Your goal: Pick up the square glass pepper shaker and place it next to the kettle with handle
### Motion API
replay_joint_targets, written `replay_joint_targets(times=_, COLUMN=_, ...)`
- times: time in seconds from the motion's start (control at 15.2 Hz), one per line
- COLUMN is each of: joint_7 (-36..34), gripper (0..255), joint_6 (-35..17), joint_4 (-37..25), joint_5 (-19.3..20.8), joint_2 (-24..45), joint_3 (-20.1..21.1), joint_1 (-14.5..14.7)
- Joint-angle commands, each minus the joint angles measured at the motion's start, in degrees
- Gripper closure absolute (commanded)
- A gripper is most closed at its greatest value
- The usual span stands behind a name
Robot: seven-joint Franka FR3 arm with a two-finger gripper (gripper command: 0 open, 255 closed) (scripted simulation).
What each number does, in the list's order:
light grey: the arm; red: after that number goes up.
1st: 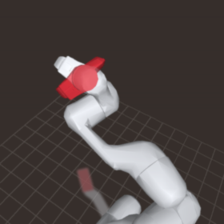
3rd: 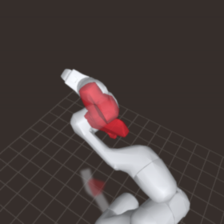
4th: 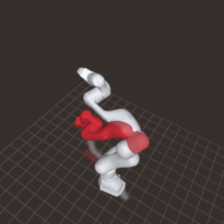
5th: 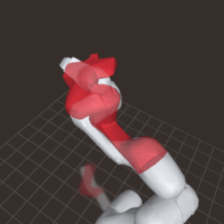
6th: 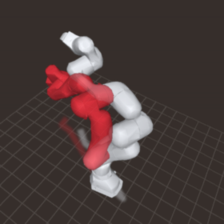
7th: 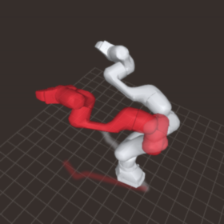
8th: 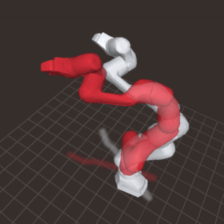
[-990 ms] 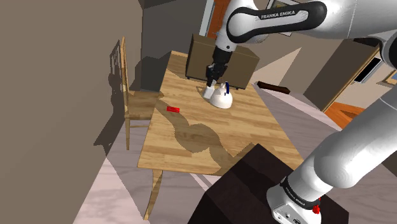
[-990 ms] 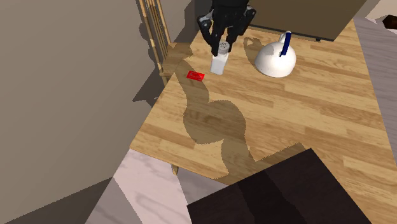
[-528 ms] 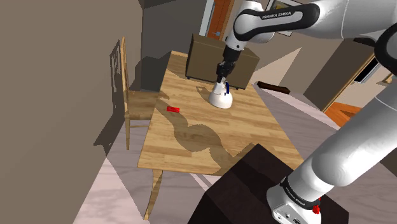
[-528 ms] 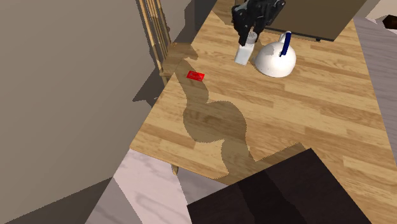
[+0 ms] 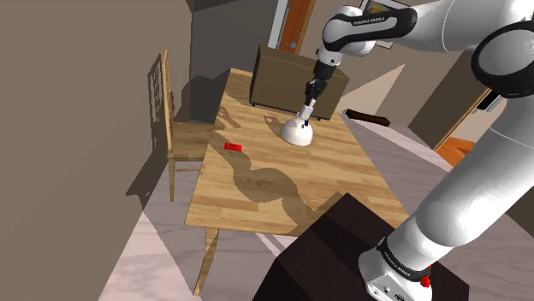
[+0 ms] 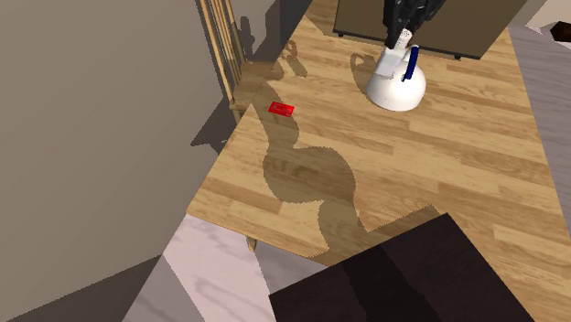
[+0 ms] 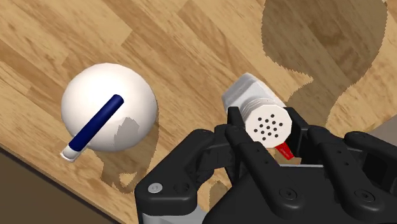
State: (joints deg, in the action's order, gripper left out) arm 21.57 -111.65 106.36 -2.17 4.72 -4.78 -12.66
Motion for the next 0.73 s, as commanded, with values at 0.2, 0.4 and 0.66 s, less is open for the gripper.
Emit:
replay_joint_targets(times=0.2, joint_7=6.3, gripper=255, joint_6=1.9, joint_4=-7.3, joint_5=-1.0, joint_2=5.6, joint_3=-2.5, joint_1=-3.5)
replay_joint_targets(times=0.4, joint_7=9.8, gripper=255, joint_6=3.5, joint_4=-12.7, joint_5=-1.8, joint_2=9.6, joint_3=-3.8, joint_1=-5.7)
replay_joint_targets(times=0.66, joint_7=14.4, gripper=255, joint_6=6.5, joint_4=-21.9, joint_5=-3.2, joint_2=16.0, joint_3=-5.1, joint_1=-9.2)
